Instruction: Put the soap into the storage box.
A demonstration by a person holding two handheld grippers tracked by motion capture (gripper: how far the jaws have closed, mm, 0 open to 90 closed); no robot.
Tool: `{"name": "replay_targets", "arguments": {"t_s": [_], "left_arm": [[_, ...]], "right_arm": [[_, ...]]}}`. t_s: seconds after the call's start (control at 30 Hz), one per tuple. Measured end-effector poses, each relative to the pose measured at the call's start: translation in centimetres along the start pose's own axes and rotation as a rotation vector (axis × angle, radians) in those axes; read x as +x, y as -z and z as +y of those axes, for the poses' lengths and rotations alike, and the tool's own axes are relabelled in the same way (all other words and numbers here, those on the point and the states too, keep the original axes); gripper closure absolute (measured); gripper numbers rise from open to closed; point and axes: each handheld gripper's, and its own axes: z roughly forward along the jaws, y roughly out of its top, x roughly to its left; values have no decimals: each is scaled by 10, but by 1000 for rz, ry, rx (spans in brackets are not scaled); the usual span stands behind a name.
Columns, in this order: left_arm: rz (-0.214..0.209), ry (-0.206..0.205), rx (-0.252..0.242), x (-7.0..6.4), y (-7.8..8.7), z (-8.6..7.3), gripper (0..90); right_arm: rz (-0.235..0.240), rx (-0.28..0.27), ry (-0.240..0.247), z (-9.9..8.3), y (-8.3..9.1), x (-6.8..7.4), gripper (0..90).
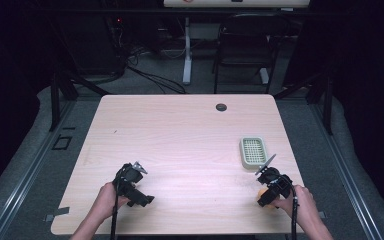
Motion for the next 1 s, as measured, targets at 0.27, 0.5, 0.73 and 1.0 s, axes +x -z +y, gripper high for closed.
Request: {"name": "replay_targets", "arguments": {"t_s": [0.27,0.5,0.73,1.0], "left_arm": [[1,-2,0,0,0,0,0],[3,-1,-1,0,0,0,0],[3,-2,-1,0,1,0,0],[4,1,4,1,0,0,0]], "right_arm": [[15,-15,-15,-1,0,0,266],[32,-40,-13,-2,4,1,266],[13,-31,-4,-2,13,-4,266],[13,-47,-21,-5,16,-8,266]]}}
